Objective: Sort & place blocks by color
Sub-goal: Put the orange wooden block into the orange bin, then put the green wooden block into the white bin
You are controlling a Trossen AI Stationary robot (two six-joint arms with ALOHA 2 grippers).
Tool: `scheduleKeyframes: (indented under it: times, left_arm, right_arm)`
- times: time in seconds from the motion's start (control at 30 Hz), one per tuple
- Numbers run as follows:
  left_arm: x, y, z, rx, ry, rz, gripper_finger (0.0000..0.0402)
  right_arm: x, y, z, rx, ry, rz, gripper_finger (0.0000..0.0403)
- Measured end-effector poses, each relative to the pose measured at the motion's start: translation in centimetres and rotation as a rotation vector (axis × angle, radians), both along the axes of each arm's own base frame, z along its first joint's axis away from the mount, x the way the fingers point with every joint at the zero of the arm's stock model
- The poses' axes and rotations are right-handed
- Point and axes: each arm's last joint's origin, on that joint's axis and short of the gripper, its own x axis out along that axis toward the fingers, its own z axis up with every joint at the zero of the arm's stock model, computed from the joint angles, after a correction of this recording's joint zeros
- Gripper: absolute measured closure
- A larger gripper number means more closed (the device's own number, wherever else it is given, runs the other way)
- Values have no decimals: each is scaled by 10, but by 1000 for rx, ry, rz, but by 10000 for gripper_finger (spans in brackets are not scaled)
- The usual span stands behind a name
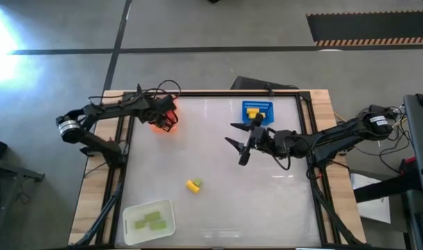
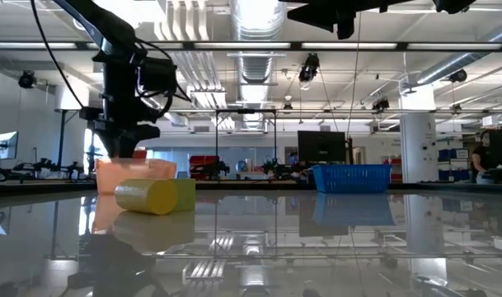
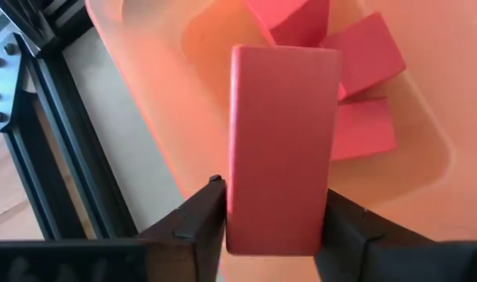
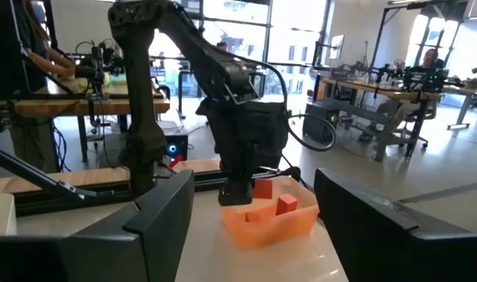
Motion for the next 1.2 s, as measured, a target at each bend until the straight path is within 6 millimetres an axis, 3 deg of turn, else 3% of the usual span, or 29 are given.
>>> scheduleKeyframes:
  times: [0.17, 0.33, 0.47, 0.6, 0.9, 1.1, 1.2]
  left_arm:
    - [2, 1, -4, -7, 14, 0, 212]
    - [1, -2, 2, 8, 5, -15, 205]
    - [4, -16, 14, 41, -47, -73, 203]
    - [7, -47, 31, 80, -124, -198, 203]
    - [10, -139, 61, 161, -330, -622, 202]
    - [-2, -188, 56, 184, -441, -975, 201]
    - [-10, -204, 49, 176, -535, -1060, 201]
  right_arm:
    - [0, 0, -2, -2, 21, 0, 149]
    - [0, 0, -2, -3, 22, 0, 149]
    - [0, 0, -3, -23, 39, -1, 149]
    - [0, 0, -9, -51, 97, 2, 149]
    - [-7, 1, -35, -106, 185, 82, 158]
    - [-12, 4, -48, -130, 212, 206, 177]
    - [-14, 4, -54, -138, 219, 233, 185]
